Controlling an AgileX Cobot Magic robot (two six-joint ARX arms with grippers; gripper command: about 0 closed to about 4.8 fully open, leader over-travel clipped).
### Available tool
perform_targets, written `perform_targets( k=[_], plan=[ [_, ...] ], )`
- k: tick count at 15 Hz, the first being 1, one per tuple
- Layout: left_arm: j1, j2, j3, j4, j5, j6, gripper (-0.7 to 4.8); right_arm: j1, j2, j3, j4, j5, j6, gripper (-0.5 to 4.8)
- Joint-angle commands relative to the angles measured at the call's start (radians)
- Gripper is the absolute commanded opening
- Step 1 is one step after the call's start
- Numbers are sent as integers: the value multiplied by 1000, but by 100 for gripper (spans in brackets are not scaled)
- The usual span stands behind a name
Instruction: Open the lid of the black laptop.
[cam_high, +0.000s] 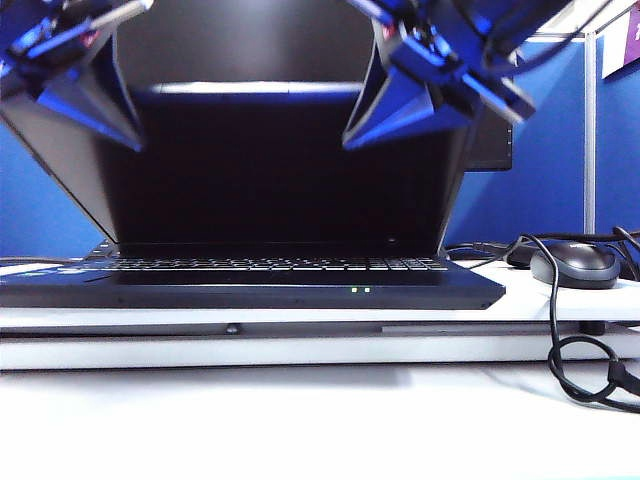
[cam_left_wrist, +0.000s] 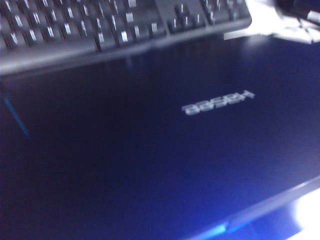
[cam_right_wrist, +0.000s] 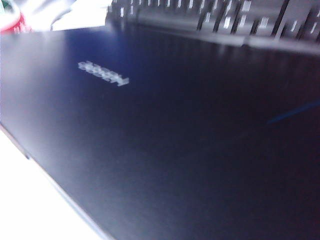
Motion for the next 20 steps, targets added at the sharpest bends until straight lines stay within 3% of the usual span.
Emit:
perform_targets(
  k=[1, 12, 20],
  plan=[
    [3, -4, 30, 124, -18, 30, -4, -28, -12, 39, -3, 30, -14, -1],
    [10, 0, 30, 335, -61, 101, -4, -176, -16, 195, -39, -17, -84, -1],
    [10, 50, 31, 489, -85, 150, -4, -177, -15, 231, -1, -17, -84, -1]
  ],
)
